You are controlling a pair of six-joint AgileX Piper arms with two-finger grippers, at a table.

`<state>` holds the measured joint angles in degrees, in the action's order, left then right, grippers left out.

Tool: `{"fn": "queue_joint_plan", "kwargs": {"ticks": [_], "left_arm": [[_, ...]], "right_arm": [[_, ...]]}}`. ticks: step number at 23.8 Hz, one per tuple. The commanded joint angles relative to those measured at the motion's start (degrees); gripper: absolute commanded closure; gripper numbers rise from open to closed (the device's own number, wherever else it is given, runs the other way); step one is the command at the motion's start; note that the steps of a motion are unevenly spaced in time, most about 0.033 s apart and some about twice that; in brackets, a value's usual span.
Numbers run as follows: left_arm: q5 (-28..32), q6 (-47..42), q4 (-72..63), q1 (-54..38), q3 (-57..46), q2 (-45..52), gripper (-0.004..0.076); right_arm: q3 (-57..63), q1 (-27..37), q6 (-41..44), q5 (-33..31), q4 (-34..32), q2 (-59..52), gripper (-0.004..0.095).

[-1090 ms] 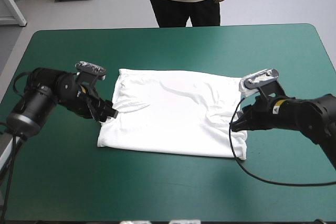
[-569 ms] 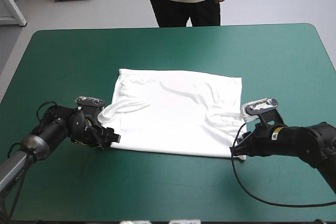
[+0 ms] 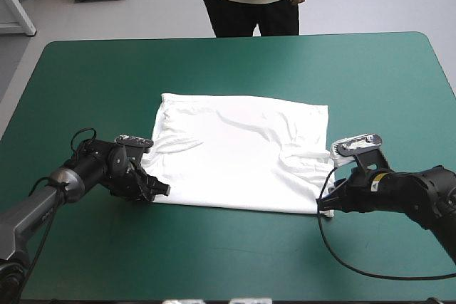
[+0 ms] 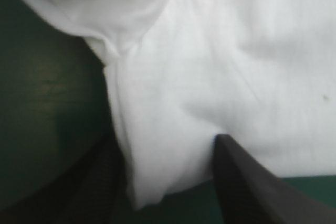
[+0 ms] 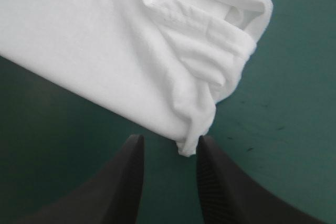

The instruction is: Fold the cloth

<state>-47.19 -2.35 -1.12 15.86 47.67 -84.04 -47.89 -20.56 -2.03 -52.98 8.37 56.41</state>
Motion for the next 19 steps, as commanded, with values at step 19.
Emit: {"fn": "queue_joint_plan", "kwargs": {"ticks": [19], "left_arm": [[-2.37, 1.73, 1.12, 0.00, 0.02, 1.24, 0.0733]], "right_arm": [[8.74, -0.11, 3.82, 9.77, 2.66, 11.53, 0.0415]]}}
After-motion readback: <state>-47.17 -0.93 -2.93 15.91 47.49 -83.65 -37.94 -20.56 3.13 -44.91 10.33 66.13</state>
